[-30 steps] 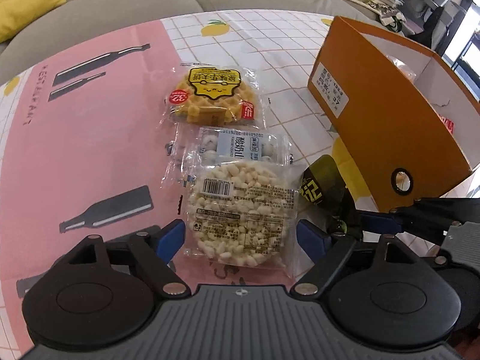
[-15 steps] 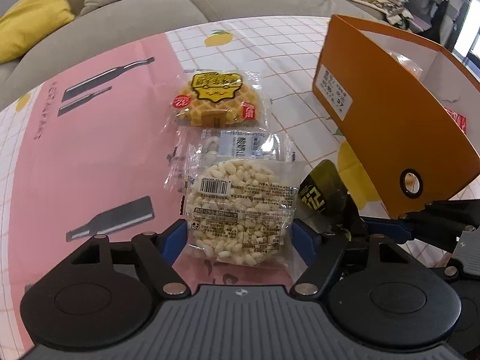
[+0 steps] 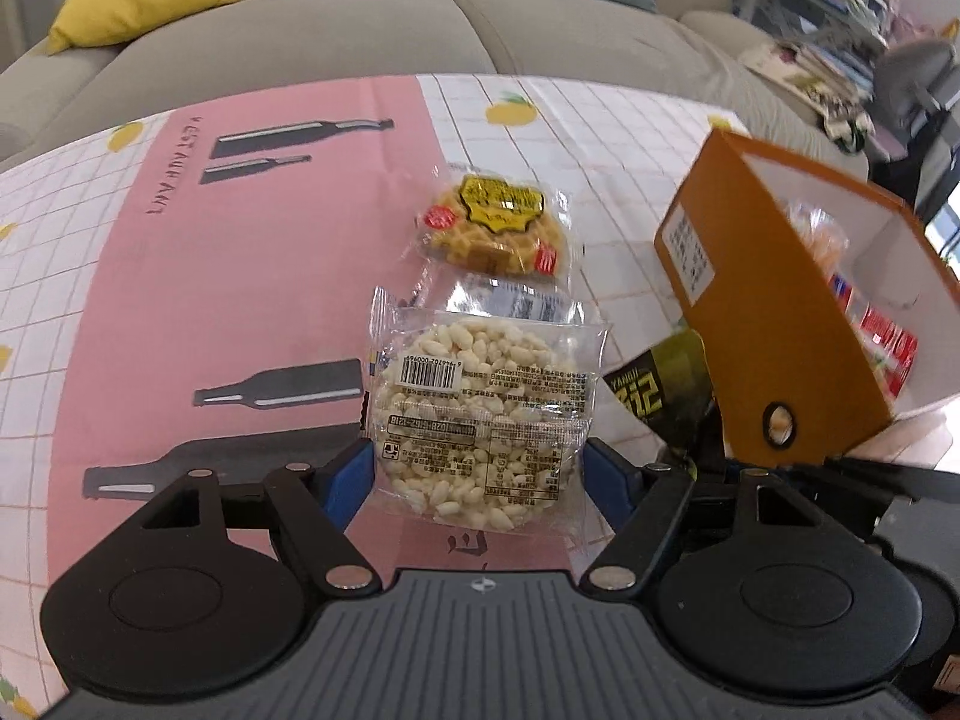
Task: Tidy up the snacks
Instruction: 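Lift the seaweed pack and puffed-rice pack and carry both over the box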
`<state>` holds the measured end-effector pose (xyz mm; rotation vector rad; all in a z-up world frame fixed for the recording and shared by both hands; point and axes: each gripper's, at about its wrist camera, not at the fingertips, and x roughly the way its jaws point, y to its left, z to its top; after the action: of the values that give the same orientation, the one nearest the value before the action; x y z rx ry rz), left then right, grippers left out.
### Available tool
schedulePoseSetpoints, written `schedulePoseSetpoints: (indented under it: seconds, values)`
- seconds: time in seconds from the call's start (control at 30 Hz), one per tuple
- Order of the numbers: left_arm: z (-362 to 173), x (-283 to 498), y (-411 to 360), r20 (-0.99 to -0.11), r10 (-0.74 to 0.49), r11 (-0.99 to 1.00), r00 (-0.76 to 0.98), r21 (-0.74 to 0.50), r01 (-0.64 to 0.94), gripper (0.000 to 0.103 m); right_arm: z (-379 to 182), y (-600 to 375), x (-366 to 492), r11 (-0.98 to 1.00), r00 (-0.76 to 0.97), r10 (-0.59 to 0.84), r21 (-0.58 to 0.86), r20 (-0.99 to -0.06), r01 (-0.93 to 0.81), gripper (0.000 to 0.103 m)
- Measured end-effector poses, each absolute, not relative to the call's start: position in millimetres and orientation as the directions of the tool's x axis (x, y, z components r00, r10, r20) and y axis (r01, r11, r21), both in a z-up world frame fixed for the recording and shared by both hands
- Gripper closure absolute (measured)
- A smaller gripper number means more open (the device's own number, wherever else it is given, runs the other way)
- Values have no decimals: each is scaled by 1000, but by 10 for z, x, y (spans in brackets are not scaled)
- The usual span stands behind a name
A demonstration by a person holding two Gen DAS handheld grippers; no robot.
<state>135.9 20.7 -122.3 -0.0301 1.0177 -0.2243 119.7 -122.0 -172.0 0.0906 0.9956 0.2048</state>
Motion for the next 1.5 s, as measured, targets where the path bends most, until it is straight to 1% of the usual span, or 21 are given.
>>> schedulePoseSetpoints:
  seconds: [0.13,0.3,0.4,0.57,0.87,1.03,1.17,1.33,1.5]
  values:
    - [-1004,1306,206,-819,-212,975,533,-140,173,18,-1560,-1261,1155,971,530,238,207,-814,-117,66]
    - [-782,1222,156,-801,-232,971,551,-157,181,18,-1270,-1332,1073,962,565,270,242,-780,-125,66]
    - [-642,1160,95,-796,-223,972,562,-140,188,18,-1107,-1406,1021,956,581,287,263,-762,-127,66]
    - [-393,1061,14,-770,-243,967,589,-144,210,18,-855,-1579,934,950,597,304,284,-743,-130,66]
    - [-18,906,-225,-743,-290,953,603,-168,251,18,-477,-2080,815,960,625,267,257,-733,-109,66]
    - [122,884,-506,-734,-342,932,587,-182,315,18,-332,-2396,774,962,622,259,254,-739,-99,66]
    - [164,927,-772,-735,-389,906,555,-198,374,18,-235,-2640,767,970,621,229,228,-749,-82,66]
    - [139,1052,-1139,-745,-428,874,512,-195,446,18,-173,-2933,810,985,617,167,163,-769,-64,66]
    - [36,1207,-1514,-768,-438,836,467,-158,525,18,-265,-3206,939,991,580,127,122,-805,-47,66]
